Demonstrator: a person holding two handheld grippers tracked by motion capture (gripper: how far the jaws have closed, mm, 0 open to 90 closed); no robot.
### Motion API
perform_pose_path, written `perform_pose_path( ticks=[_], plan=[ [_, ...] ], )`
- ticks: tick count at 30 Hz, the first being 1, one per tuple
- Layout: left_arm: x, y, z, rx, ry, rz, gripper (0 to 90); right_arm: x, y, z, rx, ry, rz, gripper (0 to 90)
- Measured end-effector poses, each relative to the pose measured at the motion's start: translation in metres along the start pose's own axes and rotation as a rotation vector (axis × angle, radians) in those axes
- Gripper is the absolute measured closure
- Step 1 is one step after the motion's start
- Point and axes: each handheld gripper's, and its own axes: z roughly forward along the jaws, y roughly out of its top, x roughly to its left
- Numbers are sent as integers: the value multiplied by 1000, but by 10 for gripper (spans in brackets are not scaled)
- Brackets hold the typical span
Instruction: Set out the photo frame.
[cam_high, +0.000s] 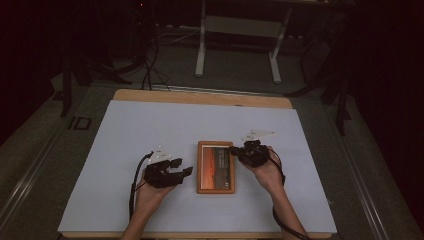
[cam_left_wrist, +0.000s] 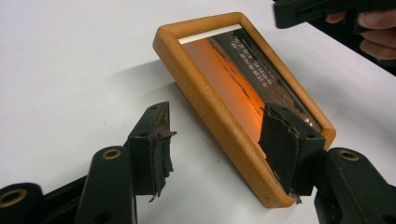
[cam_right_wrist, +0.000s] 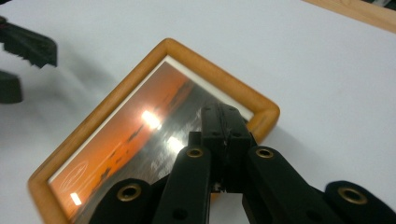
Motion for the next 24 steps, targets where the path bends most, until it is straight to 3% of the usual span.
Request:
perform_pose_path(
  ticks=[12,24],
  plan=[
    [1,0,2,14,24,-5,450,-4,7,25,17,-45,2,900],
    [0,0,3,25,27,2,451,-9,4,30,18,-58,21,900]
  ],
)
